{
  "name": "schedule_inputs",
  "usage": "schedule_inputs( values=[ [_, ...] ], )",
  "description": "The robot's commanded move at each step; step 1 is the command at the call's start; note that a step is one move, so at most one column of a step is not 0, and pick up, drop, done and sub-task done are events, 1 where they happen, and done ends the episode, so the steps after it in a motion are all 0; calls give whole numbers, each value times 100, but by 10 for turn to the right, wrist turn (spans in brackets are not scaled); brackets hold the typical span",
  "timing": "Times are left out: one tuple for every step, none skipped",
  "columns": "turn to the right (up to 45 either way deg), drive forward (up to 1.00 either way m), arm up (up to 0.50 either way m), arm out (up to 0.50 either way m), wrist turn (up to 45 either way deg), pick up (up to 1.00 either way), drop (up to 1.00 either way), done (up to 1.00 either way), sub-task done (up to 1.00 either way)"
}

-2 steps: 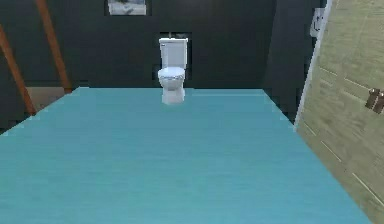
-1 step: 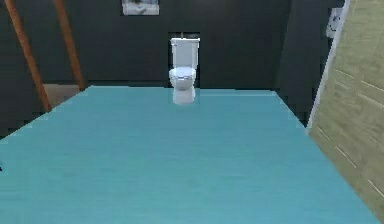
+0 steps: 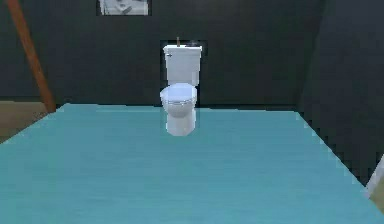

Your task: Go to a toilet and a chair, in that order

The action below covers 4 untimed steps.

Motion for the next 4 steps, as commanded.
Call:
schedule_inputs(
  values=[
    [0, 100, 0, 0, 0, 0, 0, 0, 0],
    [0, 35, 0, 0, 0, 0, 0, 0, 0],
    [0, 0, 0, 0, 0, 0, 0, 0, 100],
    [-450, 0, 0, 0, 0, 0, 0, 0, 0]
  ],
)
